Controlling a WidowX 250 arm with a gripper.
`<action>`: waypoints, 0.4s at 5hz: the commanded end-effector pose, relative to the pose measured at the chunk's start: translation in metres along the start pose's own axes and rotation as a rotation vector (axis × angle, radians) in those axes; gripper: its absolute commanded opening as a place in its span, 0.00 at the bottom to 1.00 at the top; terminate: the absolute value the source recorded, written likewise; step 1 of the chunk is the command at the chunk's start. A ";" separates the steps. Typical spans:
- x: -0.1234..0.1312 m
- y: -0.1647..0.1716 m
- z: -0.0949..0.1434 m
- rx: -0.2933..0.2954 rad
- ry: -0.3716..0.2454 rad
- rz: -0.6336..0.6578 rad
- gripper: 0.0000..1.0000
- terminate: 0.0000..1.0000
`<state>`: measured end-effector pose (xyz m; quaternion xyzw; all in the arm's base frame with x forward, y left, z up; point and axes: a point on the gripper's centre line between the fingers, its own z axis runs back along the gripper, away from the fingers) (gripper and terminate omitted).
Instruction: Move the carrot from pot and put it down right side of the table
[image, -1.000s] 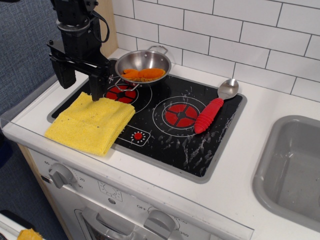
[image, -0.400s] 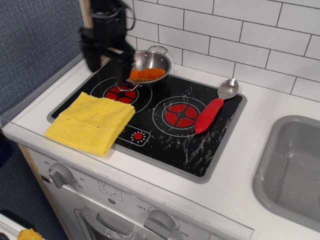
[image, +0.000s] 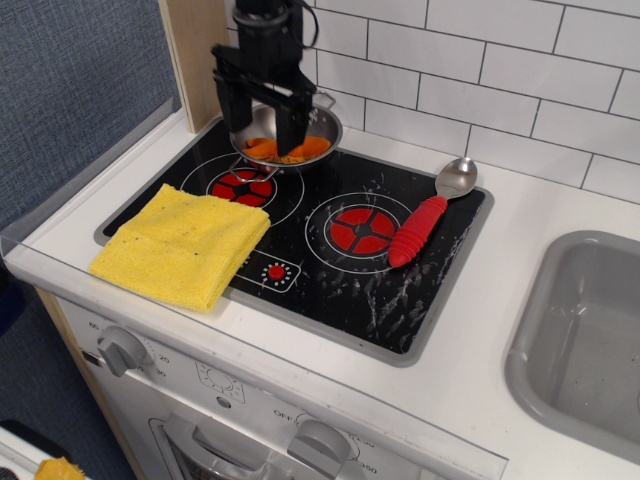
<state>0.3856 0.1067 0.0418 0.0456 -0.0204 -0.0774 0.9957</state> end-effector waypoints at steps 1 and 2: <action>0.010 -0.010 -0.010 0.004 0.009 -0.046 1.00 0.00; 0.011 -0.009 -0.019 0.004 0.023 -0.056 1.00 0.00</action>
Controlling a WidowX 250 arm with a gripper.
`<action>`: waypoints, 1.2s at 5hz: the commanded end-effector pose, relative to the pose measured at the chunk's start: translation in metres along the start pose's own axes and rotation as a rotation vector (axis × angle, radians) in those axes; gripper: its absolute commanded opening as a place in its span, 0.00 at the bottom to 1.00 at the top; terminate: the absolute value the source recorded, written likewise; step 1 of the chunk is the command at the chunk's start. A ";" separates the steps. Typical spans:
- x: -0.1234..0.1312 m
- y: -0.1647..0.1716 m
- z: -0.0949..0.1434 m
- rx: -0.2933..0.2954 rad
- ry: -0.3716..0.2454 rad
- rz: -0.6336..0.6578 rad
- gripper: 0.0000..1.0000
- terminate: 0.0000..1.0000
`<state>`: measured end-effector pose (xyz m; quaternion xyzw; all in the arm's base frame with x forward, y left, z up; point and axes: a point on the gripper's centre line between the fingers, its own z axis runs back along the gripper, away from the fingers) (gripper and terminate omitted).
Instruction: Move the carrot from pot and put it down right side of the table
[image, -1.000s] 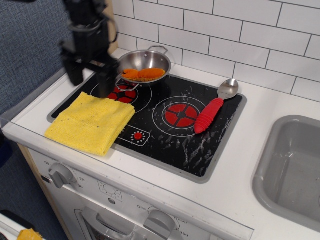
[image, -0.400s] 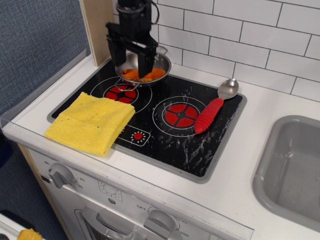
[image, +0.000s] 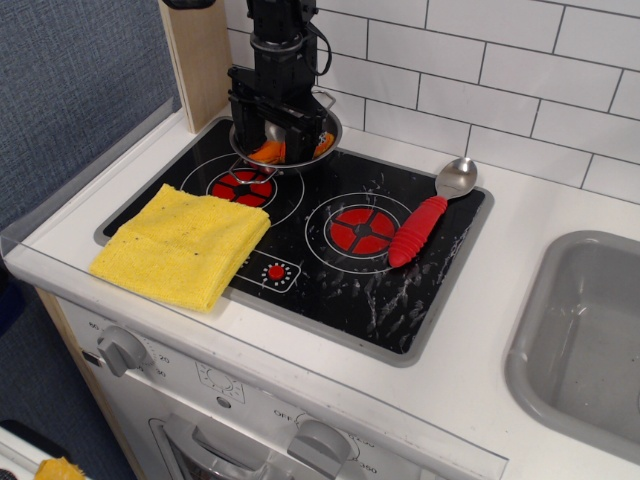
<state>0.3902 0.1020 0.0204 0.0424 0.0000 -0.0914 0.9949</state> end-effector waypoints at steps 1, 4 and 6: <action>0.006 0.001 0.002 -0.001 -0.022 -0.012 0.00 0.00; 0.003 0.010 0.060 -0.040 -0.161 0.030 0.00 0.00; -0.073 0.003 0.111 0.019 -0.199 0.142 0.00 0.00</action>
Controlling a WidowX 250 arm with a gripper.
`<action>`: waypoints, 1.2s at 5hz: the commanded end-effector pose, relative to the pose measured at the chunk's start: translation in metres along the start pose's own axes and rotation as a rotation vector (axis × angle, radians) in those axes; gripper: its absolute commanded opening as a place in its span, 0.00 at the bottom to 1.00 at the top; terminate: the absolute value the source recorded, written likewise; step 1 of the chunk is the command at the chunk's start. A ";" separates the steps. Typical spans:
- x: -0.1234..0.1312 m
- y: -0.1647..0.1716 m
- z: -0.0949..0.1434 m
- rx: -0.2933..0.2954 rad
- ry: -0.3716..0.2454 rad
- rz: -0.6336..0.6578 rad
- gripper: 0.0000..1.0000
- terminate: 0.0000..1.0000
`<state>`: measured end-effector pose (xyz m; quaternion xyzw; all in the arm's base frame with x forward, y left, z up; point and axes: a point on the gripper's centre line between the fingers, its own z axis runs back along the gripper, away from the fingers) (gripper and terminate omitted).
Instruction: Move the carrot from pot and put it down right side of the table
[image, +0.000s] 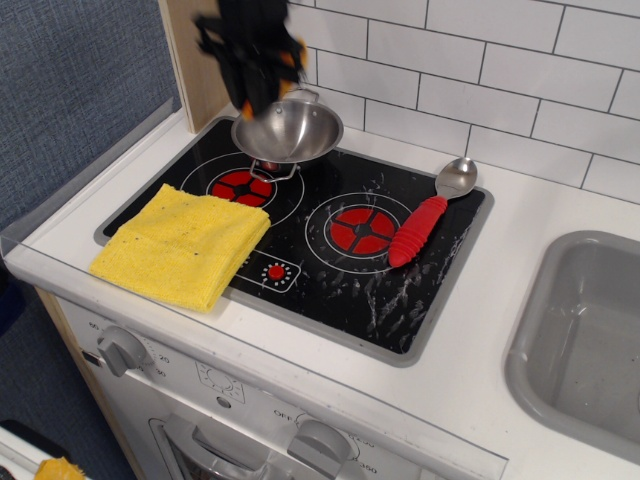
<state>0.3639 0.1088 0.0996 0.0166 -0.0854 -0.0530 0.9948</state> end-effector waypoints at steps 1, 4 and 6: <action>-0.089 -0.008 0.019 0.072 0.087 0.092 0.00 0.00; -0.134 -0.004 -0.019 0.103 0.280 0.163 0.00 0.00; -0.129 -0.011 0.011 0.103 0.130 0.145 1.00 0.00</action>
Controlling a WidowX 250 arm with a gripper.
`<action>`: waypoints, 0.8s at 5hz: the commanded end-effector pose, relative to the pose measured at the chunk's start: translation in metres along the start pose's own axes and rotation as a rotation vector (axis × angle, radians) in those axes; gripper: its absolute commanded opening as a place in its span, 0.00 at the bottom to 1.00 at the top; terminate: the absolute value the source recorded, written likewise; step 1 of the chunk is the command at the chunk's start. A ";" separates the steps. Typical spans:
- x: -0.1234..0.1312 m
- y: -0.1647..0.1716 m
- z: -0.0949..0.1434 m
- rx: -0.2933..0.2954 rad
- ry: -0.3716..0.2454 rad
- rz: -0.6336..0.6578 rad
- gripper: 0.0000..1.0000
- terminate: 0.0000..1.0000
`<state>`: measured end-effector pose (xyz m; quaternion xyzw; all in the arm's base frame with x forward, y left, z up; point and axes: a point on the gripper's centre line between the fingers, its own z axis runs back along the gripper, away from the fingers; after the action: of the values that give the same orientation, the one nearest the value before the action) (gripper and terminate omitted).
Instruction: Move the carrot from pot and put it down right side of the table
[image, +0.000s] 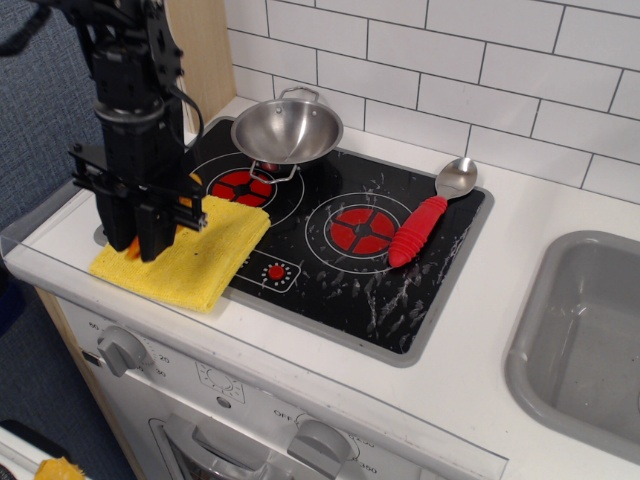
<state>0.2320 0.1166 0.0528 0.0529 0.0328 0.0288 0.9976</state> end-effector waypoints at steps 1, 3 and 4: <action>0.001 -0.003 0.054 0.006 -0.164 -0.005 1.00 0.00; 0.007 -0.005 0.054 -0.036 -0.164 -0.032 1.00 0.00; 0.007 -0.005 0.054 -0.036 -0.164 -0.032 1.00 0.00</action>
<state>0.2389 0.1075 0.0909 0.0281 -0.0315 0.0081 0.9991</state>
